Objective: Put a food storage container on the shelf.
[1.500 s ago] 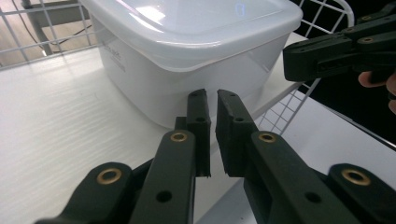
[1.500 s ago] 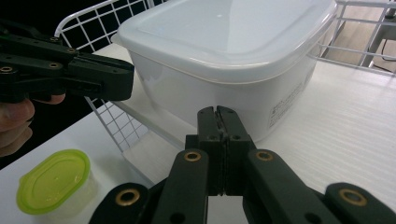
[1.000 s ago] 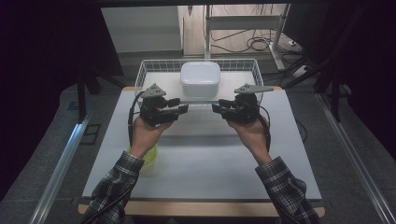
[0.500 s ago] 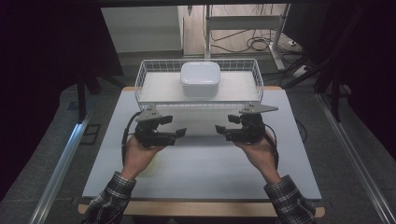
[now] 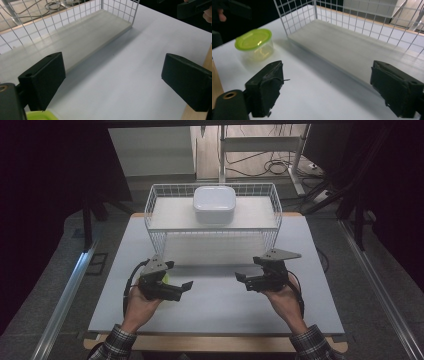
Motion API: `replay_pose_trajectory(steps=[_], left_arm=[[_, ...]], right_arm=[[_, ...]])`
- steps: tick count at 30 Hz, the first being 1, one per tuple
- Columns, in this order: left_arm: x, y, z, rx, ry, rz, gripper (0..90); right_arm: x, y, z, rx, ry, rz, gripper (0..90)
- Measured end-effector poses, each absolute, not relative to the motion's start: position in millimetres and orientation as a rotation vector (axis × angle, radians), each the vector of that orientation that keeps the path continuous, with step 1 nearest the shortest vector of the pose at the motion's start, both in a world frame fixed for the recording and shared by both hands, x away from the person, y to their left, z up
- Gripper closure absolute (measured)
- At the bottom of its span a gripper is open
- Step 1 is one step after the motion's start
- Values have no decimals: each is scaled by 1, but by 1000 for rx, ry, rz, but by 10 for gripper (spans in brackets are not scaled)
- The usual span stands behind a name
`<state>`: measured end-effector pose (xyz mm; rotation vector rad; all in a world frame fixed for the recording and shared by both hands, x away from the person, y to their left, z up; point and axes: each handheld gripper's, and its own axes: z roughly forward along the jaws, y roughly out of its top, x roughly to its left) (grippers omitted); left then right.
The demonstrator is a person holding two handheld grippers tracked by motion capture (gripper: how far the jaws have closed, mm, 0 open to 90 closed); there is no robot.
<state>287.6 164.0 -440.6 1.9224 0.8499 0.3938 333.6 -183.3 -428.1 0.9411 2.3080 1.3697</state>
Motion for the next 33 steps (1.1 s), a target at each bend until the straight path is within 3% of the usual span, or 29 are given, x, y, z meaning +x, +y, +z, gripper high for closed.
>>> replay_pose_trajectory(steps=[14,22,33], left_arm=[[257,170,-481,1895,815,322,17],[240,173,-494,1919,814,433,26],[241,164,-506,2018,806,423,28]], right_arm=[[307,-196,-457,953,2385,1361,48],[297,-200,-472,900,2397,1290,44],[296,-205,-493,914,2457,1205,44]])
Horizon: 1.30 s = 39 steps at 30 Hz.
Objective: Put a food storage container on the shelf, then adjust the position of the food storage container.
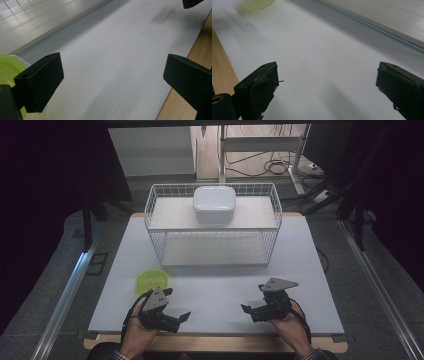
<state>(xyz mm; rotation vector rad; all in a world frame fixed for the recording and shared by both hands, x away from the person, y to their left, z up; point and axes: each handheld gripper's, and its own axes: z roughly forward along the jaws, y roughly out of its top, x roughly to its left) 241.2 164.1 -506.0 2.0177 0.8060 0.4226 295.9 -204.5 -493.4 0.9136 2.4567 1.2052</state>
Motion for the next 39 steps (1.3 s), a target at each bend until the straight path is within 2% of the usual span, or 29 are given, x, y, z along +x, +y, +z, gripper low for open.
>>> replay_pose_trajectory(steps=[7,10,14,23,26,29,31,39], left_arm=[[247,171,-503,2034,868,400,34],[249,178,-499,2018,901,437,86],[252,196,-492,1974,951,516,268],[258,249,-485,1796,1093,492,739],[260,260,-487,1779,1136,505,861],[262,271,-489,1760,1194,527,900],[265,281,-493,1767,1253,576,900],[278,294,-507,1792,1373,593,900]], right_arm=[[297,-204,-495,914,2462,1186,46],[297,-202,-497,914,2465,1175,49],[298,-202,-498,916,2468,1176,50],[301,-199,-502,916,2497,1145,60],[300,-198,-503,906,2506,1137,63],[300,-198,-504,903,2507,1135,64],[301,-197,-504,904,2513,1130,65],[301,-194,-507,884,2530,1103,66]])
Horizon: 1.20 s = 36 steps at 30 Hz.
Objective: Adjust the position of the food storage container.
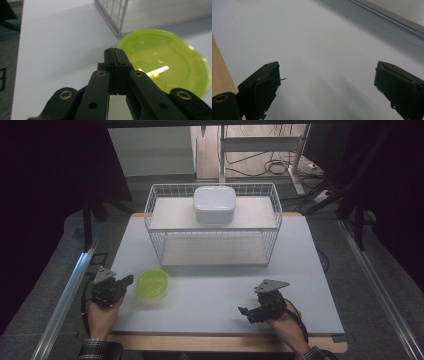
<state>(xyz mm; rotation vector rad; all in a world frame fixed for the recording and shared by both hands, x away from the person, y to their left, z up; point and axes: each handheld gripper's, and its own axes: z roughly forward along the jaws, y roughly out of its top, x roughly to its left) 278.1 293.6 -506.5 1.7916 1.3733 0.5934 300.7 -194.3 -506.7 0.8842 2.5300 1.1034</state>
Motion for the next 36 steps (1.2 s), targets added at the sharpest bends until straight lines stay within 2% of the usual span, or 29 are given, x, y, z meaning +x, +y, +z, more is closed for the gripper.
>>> replay_pose_trajectory(steps=[18,36], left_arm=[[289,281,-517,1833,1436,563,900],[292,252,-518,1835,1344,475,900]], right_arm=[[301,-189,-513,863,2582,1038,67],[300,-187,-515,858,2595,1020,67]])
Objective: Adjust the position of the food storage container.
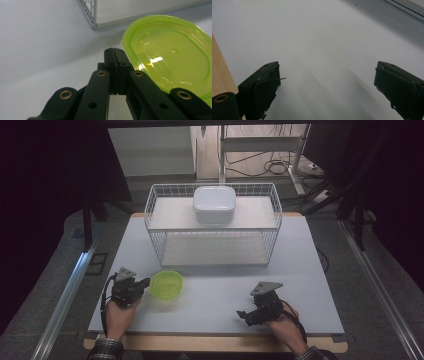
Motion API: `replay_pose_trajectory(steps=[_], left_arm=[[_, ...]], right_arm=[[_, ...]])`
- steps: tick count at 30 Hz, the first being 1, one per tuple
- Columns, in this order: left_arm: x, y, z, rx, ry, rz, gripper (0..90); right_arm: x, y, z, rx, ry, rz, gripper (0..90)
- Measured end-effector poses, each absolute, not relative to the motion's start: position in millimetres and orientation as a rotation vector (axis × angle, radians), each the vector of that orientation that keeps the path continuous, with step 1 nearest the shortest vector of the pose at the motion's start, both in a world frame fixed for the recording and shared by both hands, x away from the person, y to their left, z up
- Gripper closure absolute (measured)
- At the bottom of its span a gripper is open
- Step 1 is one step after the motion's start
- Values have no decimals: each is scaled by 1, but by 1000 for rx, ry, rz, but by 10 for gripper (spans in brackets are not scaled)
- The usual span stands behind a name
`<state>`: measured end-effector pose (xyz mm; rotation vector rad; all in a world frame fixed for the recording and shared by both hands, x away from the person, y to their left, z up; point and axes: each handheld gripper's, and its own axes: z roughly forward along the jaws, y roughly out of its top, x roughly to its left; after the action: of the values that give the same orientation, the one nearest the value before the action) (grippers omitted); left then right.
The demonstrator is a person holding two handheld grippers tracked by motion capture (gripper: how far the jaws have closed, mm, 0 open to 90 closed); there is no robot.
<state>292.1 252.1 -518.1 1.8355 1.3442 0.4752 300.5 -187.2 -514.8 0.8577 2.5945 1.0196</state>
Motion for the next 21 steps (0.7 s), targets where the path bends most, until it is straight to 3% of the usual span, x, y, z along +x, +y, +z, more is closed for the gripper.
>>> replay_pose_trajectory(steps=[9,21], left_arm=[[298,258,-532,1898,1307,352,900],[301,235,-535,1996,1228,320,900]], right_arm=[[300,-187,-515,857,2597,1020,66],[301,-186,-516,856,2601,1017,66]])
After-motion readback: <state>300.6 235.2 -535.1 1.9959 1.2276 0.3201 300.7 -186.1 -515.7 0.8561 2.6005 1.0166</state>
